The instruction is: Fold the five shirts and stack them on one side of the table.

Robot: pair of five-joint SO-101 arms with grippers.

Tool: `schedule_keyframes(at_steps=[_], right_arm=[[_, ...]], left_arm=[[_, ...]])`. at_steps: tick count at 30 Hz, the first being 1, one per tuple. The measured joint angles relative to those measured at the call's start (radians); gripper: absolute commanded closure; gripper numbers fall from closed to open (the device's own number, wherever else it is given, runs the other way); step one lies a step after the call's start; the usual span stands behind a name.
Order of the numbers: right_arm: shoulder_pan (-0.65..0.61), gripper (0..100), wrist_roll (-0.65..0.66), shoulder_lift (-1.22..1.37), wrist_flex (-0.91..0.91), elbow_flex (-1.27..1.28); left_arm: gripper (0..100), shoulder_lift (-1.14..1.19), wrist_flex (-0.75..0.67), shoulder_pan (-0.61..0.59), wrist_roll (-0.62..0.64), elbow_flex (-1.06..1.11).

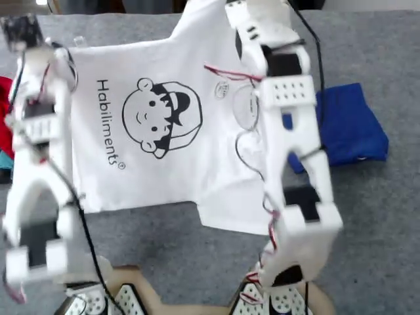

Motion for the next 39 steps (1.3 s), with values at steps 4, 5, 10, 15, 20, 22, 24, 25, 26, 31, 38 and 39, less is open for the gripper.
schedule_keyframes(at_steps=[4,5,10,15,20,22,24,25,26,31,38,39], right_arm=[[0.003,98.5,-0.005,0.230,0.195,-0.305],[0.005,98.5,-0.005,0.281,0.255,-0.379],[0.012,98.5,-0.005,0.474,0.565,-0.735],[0.014,98.5,-0.005,0.617,0.839,-1.013],[0.017,98.5,0.012,0.666,1.030,-1.074],[0.017,98.5,0.038,0.672,1.092,-1.074],[0.017,98.5,0.048,0.677,1.151,-1.074],[0.017,98.5,0.048,0.681,1.174,-1.074],[0.017,98.5,0.048,0.683,1.183,-1.074],[0.015,98.5,0.048,0.677,1.194,-0.996],[-0.015,98.5,0.057,0.450,1.194,-0.609],[-0.011,98.5,0.057,0.411,1.194,-0.554]], left_arm=[[97,0.235,0.206,0.000,0.000,-0.295],[97,0.270,0.252,0.000,0.000,-0.348],[97,0.316,0.446,0.005,-0.002,-0.457],[97,0.316,0.631,0.017,-0.002,-0.463],[97,0.322,0.815,0.026,-0.008,-0.463],[97,0.325,0.870,0.037,-0.017,-0.463],[97,0.327,0.898,0.046,-0.020,-0.451],[97,0.325,0.902,0.054,-0.021,-0.428],[97,0.325,0.905,0.064,-0.021,-0.397],[97,0.304,0.879,0.086,0.028,-0.187],[97,0.032,0.715,0.066,0.005,0.198],[97,-0.015,0.706,0.072,-0.006,0.238]])
